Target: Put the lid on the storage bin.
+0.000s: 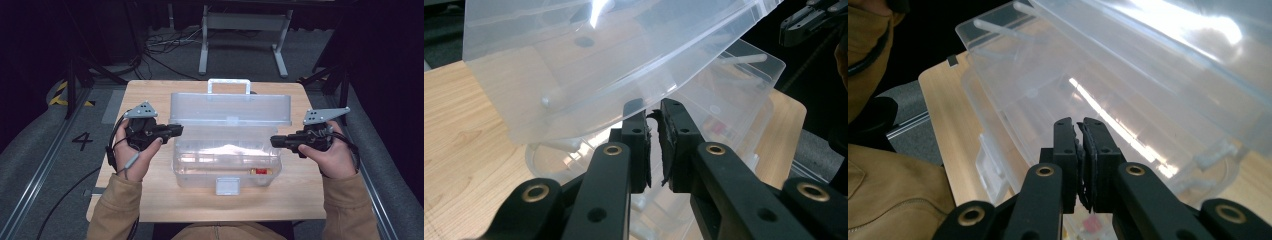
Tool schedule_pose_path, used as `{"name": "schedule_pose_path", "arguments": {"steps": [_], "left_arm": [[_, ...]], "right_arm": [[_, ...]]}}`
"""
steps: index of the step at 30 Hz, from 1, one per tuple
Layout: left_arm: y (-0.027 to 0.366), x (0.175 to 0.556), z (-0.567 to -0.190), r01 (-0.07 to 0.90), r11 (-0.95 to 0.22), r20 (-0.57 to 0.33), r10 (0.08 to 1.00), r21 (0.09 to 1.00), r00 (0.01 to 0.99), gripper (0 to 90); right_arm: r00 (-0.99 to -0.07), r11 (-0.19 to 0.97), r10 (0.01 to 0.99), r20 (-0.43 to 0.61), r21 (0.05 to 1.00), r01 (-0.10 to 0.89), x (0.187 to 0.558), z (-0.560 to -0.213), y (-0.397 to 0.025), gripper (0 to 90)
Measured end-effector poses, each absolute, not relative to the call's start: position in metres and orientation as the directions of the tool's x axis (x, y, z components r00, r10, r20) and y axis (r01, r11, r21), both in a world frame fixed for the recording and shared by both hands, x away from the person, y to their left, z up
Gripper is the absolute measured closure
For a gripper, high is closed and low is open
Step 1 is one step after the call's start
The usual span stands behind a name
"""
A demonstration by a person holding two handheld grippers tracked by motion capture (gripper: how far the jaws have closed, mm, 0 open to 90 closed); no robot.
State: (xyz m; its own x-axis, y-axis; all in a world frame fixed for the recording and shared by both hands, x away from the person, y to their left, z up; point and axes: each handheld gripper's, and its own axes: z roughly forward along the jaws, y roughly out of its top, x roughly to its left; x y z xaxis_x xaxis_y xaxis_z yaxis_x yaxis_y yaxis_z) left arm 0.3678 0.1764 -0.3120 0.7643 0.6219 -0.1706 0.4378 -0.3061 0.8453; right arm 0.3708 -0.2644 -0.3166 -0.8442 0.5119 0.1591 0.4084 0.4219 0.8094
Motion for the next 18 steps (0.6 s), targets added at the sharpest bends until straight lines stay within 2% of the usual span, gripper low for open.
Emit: {"name": "schedule_pose_path", "arguments": {"steps": [18], "left_arm": [[0.175,0.367,-0.314,0.464,-0.34,-0.184,0.609,0.818,0.771,81.2]], "right_arm": [[-0.77,0.362,0.604,0.205,0.791,0.494,0.378,-0.319,-0.284,89.7]]}}
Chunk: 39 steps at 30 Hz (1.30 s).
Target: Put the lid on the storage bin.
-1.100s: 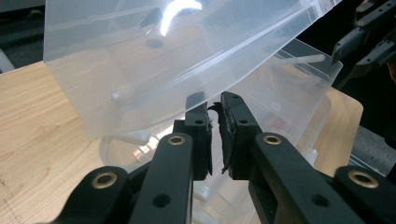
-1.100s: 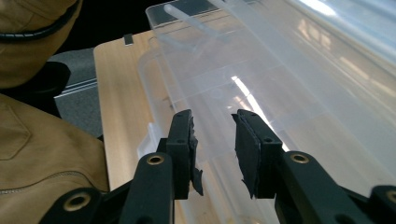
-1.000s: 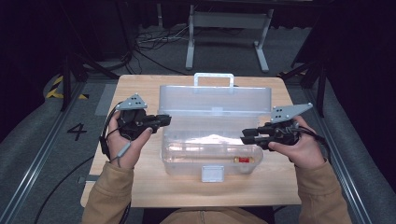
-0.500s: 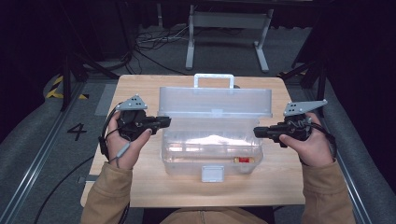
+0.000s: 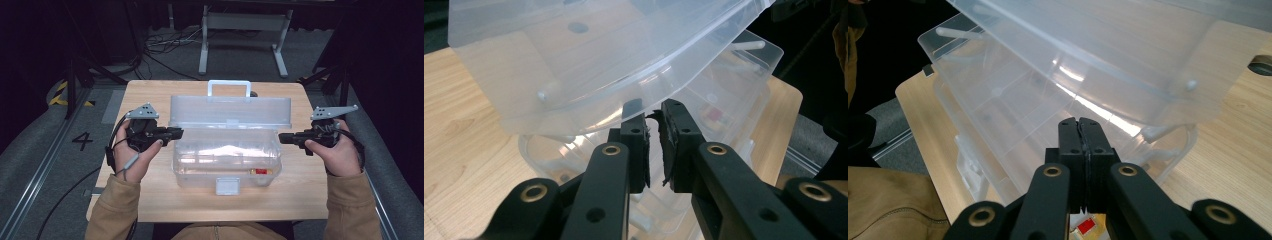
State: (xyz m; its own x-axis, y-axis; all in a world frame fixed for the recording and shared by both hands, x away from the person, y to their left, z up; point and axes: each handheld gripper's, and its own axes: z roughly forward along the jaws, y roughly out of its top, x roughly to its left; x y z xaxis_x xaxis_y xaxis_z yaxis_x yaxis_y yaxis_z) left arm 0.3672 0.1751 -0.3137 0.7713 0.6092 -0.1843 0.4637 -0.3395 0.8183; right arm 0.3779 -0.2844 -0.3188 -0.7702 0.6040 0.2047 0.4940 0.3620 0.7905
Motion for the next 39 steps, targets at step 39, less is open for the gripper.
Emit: {"name": "schedule_pose_path", "arguments": {"steps": [39], "left_arm": [[0.1714,0.3642,-0.3177,0.534,-0.49,-0.227,0.553,0.689,0.801,82.4]], "right_arm": [[-0.747,0.435,0.624,0.229,0.692,0.575,0.3779,-0.3246,-0.2815,89.6]]}}
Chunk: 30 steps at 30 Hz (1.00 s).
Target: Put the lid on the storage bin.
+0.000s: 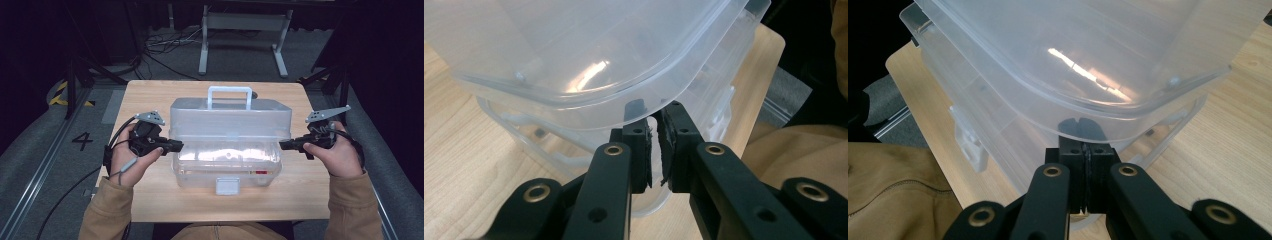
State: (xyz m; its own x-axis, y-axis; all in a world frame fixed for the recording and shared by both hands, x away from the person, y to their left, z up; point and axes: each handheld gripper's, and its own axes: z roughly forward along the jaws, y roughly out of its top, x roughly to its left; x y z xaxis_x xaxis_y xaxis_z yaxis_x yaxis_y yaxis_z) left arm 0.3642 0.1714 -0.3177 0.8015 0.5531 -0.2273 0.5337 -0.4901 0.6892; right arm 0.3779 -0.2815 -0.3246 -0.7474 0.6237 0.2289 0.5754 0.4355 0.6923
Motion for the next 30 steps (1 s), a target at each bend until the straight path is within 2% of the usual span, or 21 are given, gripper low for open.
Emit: {"name": "schedule_pose_path", "arguments": {"steps": [5,30], "left_arm": [[0.1695,0.3626,-0.3178,0.52,-0.531,-0.201,0.544,0.669,0.815,82.3],[0.1681,0.3605,-0.3227,0.532,-0.608,-0.219,0.513,0.589,0.83,82.4]], "right_arm": [[-0.752,0.456,0.62,0.222,0.679,0.576,0.3779,-0.326,-0.28,88.4],[-0.775,0.554,0.603,0.187,0.601,0.576,0.3735,-0.3287,-0.277,89.4]]}}
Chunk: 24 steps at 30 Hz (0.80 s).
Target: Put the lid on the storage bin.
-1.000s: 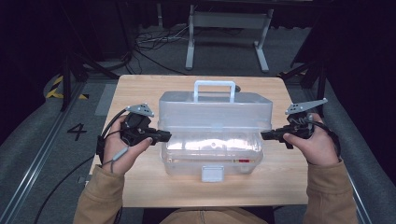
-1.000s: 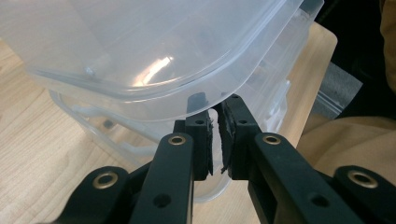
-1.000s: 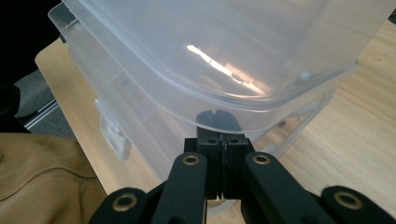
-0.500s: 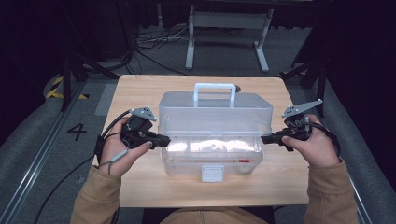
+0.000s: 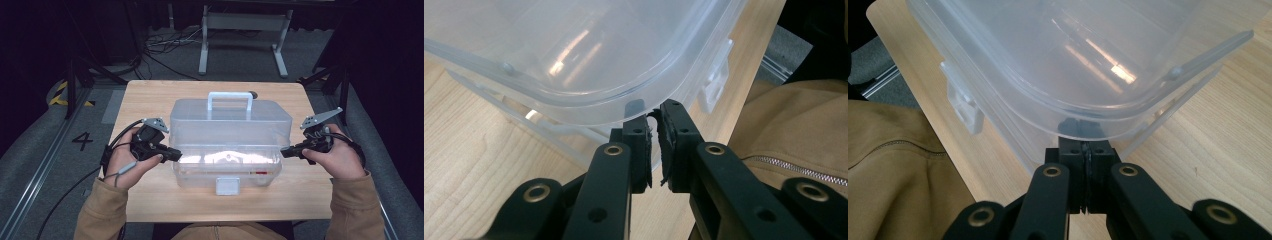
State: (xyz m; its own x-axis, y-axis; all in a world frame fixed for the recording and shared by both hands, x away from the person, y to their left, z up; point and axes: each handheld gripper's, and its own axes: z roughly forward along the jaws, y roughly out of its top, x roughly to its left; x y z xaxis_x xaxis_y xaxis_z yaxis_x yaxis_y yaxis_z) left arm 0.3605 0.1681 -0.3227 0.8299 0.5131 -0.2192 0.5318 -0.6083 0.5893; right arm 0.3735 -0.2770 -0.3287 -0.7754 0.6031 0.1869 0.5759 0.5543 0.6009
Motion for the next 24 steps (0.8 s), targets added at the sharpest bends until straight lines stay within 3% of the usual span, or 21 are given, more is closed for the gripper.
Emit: {"name": "schedule_pose_path", "arguments": {"steps": [24], "left_arm": [[0.1645,0.3608,-0.3297,0.537,-0.687,-0.231,0.492,0.49,0.84,83.1]], "right_arm": [[-0.813,0.661,0.566,0.137,0.513,0.547,0.3712,-0.3345,-0.2714,89.3]]}}
